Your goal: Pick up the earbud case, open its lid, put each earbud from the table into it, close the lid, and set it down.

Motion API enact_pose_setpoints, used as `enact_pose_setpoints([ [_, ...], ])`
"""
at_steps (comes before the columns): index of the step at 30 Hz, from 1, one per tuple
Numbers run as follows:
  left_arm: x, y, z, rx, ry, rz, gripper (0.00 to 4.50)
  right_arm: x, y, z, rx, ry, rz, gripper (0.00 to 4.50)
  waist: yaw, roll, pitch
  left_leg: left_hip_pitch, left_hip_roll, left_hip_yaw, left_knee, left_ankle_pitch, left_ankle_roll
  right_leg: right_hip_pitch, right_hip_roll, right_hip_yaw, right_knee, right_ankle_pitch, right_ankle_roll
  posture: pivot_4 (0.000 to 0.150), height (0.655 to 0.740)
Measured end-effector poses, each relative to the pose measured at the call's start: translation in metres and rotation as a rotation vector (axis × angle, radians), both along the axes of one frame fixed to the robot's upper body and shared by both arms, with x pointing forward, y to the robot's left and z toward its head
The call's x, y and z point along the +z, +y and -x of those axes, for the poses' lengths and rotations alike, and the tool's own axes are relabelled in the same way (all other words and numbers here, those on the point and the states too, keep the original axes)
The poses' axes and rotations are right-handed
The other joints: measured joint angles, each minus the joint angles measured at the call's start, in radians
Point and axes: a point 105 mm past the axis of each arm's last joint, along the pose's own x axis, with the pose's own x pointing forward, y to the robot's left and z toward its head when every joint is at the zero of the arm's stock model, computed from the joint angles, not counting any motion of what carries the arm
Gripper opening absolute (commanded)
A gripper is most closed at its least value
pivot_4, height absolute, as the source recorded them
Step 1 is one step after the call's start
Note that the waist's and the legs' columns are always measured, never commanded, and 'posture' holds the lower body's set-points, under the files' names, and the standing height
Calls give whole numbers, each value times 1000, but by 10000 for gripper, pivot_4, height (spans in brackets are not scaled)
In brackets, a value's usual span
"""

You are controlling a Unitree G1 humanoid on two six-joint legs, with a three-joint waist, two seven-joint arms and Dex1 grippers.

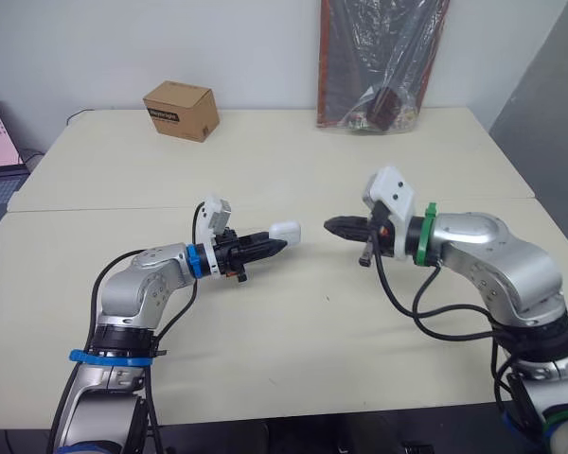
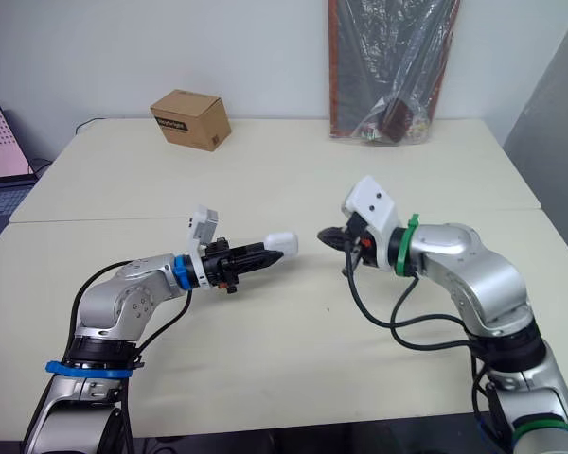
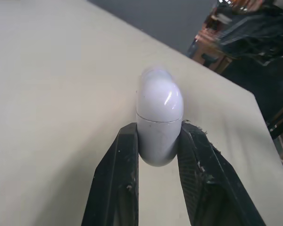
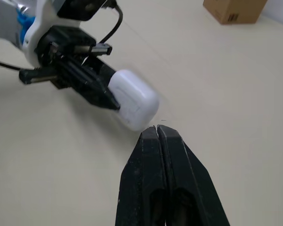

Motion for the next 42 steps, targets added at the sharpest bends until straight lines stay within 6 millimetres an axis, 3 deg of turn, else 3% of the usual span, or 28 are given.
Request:
enact_pose_setpoints([
  [7,-34,-1,-19,81,172,-160,7780,-20,-15,6,-33,51,50,140,-5,0,0,1,0,1,0,0,0,0,1,1,1,0,0,1500,7400],
  [14,-34,-4,-28,81,191,-178,7780,-22,-16,6,-38,56,54,140,0,0,0,1,0,1,1,0,0,1,0,1,1,0,0,1500,7400],
  [22,-37,1,-31,89,169,-221,33318,-24,-15,7,-35,61,60,0,-1,0,0,2,0,1,2,0,0,1,1,1,1,0,0,1500,7400],
  [26,-34,14,-30,117,132,-257,44784,-26,-14,7,-30,65,63,0,-7,0,0,3,1,2,1,0,0,1,1,2,2,0,0,1500,7400],
  [34,-35,56,-17,208,95,-340,44784,-32,-14,10,-28,83,61,0,-22,0,0,3,1,2,1,0,0,1,1,3,2,0,0,1500,7400],
  [42,-39,77,10,301,77,-315,44784,-34,-8,28,-34,82,-13,0,-20,0,0,3,1,2,-2,0,0,1,0,3,1,0,0,1500,7400],
])
